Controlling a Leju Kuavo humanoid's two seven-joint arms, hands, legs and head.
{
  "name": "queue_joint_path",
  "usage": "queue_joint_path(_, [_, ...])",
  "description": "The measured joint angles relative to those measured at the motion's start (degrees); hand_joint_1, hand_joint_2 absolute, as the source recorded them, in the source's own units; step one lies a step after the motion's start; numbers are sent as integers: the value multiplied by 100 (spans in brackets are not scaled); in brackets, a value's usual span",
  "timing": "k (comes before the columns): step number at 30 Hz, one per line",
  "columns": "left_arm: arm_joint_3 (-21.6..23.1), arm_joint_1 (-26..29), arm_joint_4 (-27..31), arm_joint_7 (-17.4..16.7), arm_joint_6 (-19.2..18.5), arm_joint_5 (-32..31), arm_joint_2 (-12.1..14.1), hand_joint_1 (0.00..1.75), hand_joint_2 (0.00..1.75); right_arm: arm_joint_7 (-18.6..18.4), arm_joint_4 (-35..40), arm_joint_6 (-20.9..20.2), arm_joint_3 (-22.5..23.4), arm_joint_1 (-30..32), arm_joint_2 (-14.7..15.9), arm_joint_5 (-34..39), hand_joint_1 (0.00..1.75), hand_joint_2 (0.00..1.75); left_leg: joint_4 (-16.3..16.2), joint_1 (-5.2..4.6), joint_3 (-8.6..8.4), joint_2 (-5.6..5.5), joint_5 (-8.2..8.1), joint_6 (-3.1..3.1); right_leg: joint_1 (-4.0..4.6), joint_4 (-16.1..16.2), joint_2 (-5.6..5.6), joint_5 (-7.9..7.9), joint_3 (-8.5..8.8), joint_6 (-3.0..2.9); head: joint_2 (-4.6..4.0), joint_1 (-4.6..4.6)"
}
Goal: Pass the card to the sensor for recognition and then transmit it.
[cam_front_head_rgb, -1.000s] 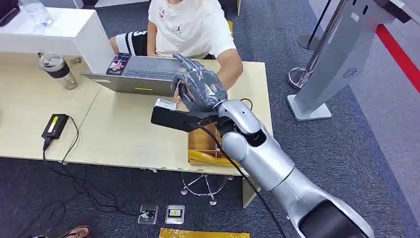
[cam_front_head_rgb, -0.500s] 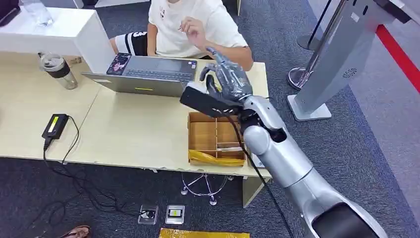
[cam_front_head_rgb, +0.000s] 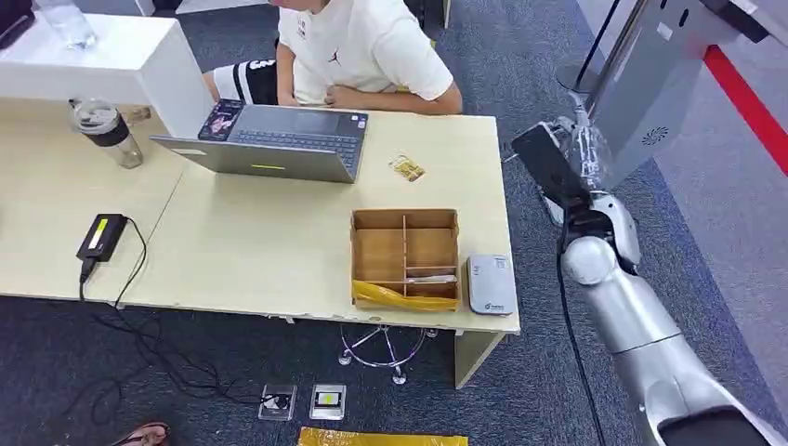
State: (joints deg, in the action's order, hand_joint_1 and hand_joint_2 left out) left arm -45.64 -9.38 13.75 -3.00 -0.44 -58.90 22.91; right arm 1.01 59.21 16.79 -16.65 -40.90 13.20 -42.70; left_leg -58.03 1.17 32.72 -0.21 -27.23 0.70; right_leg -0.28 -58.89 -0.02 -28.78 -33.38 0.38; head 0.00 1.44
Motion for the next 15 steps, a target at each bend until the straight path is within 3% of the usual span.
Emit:
queue_joint_path(6, [-256,-67,-17,-90,0,109,-109,0,175,-15,-496,44,103,296,138,450,175,175,0,1,1,-2,0,0,1,-1,-1,0,1,0,0,0])
queue_joint_path(15, [-402,-139,-31,-155,-151,138,-177,0,175,-175,-1161,76,-33,972,127,419,175,175,1,2,6,-9,-1,0,3,-1,-5,-1,1,-1,0,-2])
